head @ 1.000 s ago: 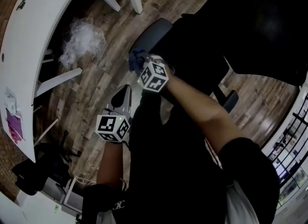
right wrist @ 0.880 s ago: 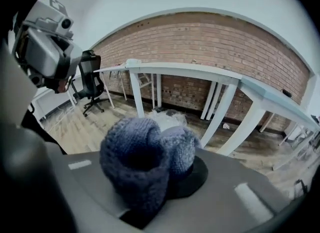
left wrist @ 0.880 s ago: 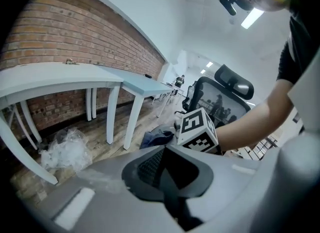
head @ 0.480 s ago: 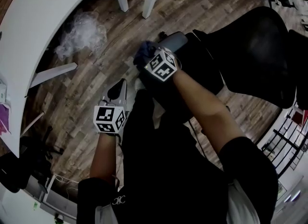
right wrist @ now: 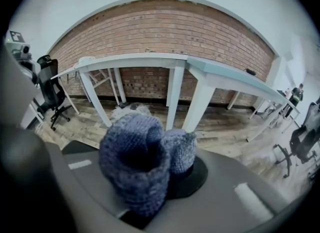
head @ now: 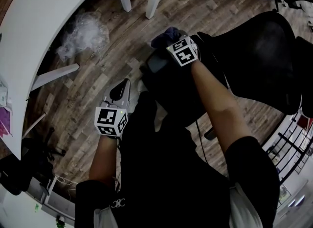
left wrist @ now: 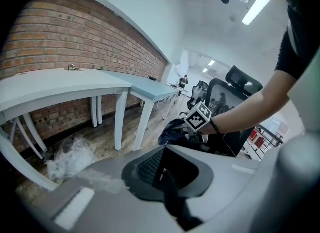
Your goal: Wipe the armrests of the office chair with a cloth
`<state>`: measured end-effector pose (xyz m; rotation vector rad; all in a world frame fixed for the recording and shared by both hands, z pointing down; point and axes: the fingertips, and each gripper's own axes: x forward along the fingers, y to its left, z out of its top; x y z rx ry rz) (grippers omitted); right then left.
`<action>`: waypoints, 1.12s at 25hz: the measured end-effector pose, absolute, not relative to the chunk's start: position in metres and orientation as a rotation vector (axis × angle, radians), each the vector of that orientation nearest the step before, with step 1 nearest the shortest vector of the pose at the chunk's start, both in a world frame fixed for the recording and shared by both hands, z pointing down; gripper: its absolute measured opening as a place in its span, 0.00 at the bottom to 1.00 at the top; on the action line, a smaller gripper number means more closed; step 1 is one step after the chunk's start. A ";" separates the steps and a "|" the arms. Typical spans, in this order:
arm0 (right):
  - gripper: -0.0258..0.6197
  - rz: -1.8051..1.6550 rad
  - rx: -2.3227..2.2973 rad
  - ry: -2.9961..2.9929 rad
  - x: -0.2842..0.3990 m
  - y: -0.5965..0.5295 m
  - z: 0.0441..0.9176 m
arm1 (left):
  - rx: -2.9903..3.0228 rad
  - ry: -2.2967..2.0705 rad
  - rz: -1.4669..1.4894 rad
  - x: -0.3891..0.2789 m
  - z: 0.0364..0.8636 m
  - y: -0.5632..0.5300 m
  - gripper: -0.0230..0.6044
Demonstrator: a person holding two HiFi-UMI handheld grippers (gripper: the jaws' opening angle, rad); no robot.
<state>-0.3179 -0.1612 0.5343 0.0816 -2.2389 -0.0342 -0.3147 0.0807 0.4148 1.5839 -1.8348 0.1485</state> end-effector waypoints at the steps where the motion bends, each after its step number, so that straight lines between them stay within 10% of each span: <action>1: 0.11 -0.026 0.123 -2.233 -0.313 -0.173 0.534 | 1.586 -1.837 0.151 -0.315 0.413 0.080 0.05; 28: 0.11 0.299 0.445 -2.231 -0.240 -0.106 0.526 | 1.728 -1.726 0.218 -0.295 0.405 0.043 0.05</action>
